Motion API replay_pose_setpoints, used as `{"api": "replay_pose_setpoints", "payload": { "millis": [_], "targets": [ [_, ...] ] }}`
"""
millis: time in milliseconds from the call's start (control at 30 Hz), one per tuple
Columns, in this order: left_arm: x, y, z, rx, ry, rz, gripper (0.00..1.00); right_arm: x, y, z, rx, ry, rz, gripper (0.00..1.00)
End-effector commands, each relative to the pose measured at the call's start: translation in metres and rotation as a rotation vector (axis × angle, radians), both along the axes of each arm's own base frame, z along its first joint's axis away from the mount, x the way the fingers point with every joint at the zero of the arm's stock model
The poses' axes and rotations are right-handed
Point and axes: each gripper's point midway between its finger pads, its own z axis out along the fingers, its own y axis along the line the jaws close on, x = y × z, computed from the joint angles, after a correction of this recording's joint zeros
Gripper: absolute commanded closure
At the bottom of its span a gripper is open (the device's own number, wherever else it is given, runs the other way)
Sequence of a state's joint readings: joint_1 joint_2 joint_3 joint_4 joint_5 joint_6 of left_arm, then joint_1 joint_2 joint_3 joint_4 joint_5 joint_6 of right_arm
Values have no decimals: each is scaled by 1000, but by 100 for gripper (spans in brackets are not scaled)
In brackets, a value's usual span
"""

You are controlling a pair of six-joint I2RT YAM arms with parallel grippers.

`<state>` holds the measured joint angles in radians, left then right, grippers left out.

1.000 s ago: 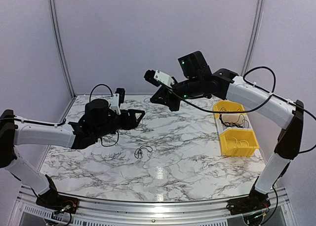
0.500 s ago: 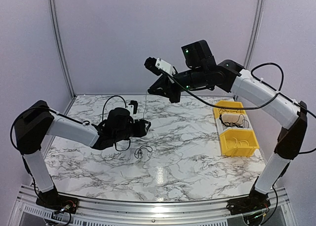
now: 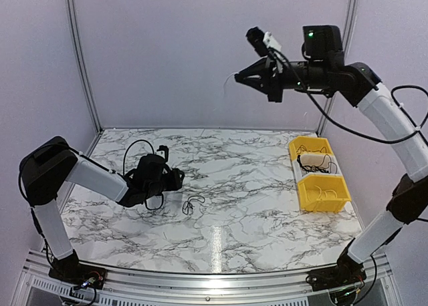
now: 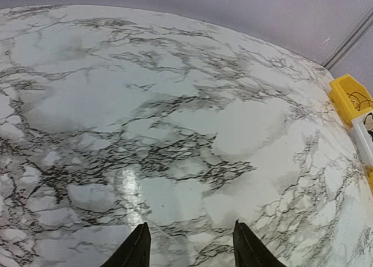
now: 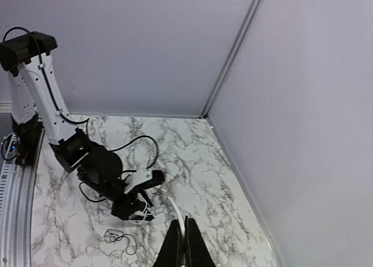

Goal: Untangle the cables

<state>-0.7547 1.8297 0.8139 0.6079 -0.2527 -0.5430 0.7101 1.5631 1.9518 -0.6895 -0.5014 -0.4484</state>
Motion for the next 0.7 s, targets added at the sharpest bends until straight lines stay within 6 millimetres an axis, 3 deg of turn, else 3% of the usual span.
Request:
{"api": "replay_pose_setpoints", "payload": {
  "millis": [0, 167, 400, 567, 667],
  "targets": [
    [6, 33, 7, -3, -15, 84, 50, 9, -60, 69, 111, -132, -115, 100],
    [2, 48, 8, 1, -12, 104, 49, 40, -103, 78, 112, -191, -286, 100],
    [-9, 45, 28, -50, -24, 57, 47, 86, -155, 51, 60, -196, -511, 100],
    [-14, 46, 41, -65, -38, 40, 46, 103, -195, 39, 41, -189, -629, 100],
    [-16, 46, 48, -74, -48, 33, 46, 104, -214, 34, 31, -185, -675, 100]
  ]
}}
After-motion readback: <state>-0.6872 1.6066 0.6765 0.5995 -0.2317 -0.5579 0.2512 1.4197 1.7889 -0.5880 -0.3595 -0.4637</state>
